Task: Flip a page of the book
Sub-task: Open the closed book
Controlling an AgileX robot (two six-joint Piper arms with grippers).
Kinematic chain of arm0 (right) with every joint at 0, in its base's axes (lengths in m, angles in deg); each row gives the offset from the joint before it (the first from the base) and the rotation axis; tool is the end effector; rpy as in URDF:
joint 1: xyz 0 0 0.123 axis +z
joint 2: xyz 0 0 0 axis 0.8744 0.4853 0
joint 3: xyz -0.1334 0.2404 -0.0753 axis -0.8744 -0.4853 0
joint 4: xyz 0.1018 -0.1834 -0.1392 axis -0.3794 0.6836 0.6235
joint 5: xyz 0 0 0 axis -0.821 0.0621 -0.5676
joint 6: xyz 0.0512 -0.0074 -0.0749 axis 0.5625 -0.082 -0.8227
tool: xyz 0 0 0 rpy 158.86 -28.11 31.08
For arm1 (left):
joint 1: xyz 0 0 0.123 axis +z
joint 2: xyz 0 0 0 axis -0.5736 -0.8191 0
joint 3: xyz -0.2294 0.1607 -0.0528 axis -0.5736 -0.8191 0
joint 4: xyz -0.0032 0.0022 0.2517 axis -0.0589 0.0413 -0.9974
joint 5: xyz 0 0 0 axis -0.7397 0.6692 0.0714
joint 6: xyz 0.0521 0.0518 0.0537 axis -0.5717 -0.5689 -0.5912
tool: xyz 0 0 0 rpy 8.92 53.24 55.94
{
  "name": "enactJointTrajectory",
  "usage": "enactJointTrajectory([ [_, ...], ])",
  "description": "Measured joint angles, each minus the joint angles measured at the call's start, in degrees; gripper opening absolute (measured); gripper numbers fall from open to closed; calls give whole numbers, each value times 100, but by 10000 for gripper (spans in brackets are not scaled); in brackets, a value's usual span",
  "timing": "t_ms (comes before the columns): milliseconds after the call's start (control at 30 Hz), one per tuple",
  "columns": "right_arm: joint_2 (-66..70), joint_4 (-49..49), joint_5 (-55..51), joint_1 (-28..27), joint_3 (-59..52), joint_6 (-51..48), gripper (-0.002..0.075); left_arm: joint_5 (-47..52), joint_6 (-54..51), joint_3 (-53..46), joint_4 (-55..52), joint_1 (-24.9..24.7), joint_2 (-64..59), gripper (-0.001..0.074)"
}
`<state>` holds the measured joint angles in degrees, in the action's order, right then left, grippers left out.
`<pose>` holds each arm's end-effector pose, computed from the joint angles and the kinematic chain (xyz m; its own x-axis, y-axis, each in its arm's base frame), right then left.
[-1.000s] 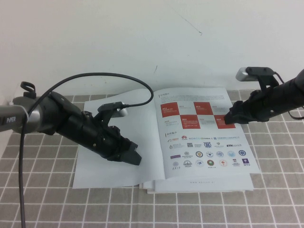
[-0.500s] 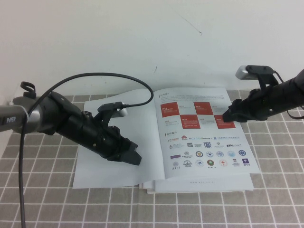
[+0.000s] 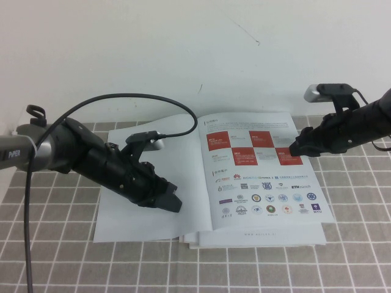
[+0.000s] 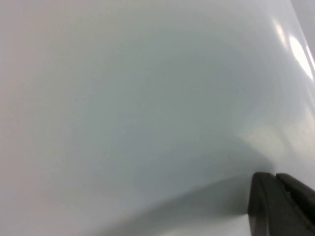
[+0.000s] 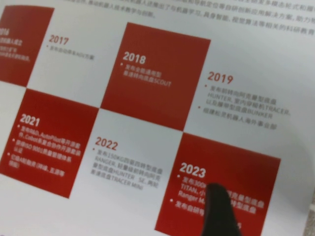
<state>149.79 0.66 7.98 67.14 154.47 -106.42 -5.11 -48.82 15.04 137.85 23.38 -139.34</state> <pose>0.4609 0.0833 0.1343 -0.7933 -0.1764 -0.5827 -0.3803 0.8910 0.2479 0.3920 -0.1373 0.1387 -0.8783 0.2752 -0.3910 0.4599 0.7098 -0.5336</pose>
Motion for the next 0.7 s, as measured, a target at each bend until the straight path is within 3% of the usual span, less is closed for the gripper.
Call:
enactJointTrajectory([
  [700, 111, 64, -142, 0, 10, 94, 408, 0, 0, 0, 0, 0, 0, -4],
])
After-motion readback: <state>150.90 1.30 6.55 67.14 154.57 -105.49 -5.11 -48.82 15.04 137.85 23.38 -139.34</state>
